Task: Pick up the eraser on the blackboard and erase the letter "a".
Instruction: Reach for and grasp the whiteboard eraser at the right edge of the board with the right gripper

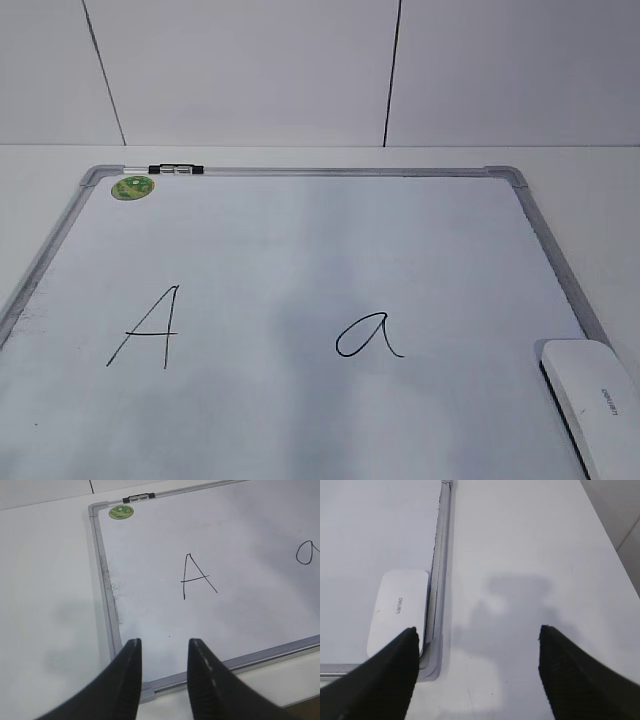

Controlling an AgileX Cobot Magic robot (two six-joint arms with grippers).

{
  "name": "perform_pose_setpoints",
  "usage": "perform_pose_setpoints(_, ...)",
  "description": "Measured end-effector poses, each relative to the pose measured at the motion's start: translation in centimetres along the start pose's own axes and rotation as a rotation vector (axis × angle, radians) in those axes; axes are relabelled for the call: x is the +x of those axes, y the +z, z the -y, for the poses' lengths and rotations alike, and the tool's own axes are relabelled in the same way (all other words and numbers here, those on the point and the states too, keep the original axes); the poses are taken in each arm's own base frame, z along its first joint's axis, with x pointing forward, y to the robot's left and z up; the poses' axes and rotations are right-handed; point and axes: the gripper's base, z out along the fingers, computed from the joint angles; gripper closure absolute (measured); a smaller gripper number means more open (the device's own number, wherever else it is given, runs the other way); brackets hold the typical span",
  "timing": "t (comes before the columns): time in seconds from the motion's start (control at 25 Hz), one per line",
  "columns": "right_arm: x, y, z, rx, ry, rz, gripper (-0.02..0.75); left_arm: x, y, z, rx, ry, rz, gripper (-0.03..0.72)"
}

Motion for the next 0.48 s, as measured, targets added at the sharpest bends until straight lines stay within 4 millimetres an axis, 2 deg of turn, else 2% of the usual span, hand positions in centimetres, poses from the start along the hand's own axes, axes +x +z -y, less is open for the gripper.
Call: perform_pose_setpoints(0.48, 0.00, 0.00, 0.00, 0.000, 0.000, 0.000, 0.146, 0.00, 0.00, 0.00, 0.000, 0.000, 0.000, 0.454)
